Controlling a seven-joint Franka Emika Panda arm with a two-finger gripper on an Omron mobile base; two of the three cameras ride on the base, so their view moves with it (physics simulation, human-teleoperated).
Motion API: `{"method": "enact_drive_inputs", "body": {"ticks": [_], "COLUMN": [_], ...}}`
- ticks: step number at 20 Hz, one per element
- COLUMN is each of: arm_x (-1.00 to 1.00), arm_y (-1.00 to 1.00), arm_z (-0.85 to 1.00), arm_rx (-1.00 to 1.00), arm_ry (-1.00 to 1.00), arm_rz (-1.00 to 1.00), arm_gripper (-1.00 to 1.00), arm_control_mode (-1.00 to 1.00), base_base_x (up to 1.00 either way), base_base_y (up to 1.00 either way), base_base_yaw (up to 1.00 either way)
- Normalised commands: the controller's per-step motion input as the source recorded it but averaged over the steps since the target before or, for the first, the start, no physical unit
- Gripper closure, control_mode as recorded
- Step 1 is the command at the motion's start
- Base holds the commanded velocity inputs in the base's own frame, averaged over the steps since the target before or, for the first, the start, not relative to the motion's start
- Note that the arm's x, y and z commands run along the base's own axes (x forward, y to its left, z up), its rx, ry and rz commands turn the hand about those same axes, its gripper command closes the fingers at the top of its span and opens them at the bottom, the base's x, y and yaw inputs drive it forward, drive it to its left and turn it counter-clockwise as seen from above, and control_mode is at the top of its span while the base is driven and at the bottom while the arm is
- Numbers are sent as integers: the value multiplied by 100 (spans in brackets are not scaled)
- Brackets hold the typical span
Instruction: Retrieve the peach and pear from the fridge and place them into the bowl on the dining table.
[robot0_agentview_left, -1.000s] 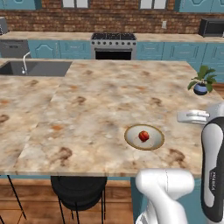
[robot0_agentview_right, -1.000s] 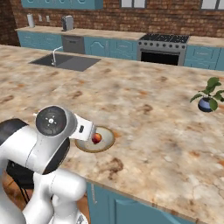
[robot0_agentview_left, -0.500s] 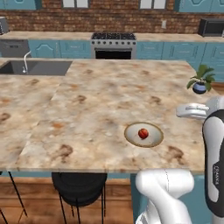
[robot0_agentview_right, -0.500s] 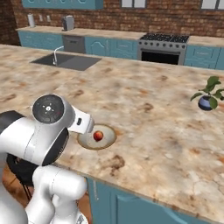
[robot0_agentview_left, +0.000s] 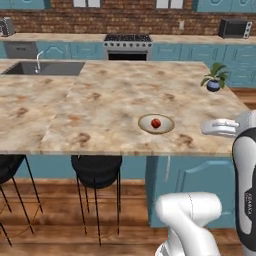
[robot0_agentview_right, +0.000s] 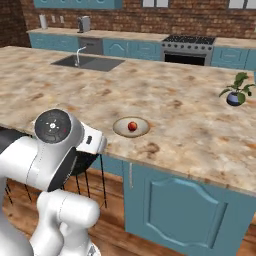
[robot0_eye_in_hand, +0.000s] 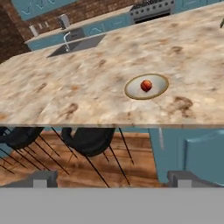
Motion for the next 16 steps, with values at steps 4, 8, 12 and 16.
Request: {"method": "enact_drive_inputs", "body": {"ticks": [4,8,12,16], "arm_x": [0,0,0,0], "arm_y": [0,0,0,0], "arm_z": [0,0,0,0], "arm_rx": [0,0,0,0], "arm_ry": [0,0,0,0], "arm_rz": [0,0,0,0], "arm_gripper": [-100,-100,-100,-100], "arm_control_mode": [100,100,100,100], "base_base_x": [-32,-4,0,5], "base_base_y": [-72,-100,-100,-100], "base_base_yaw": [-12,-12,-13,-15]}}
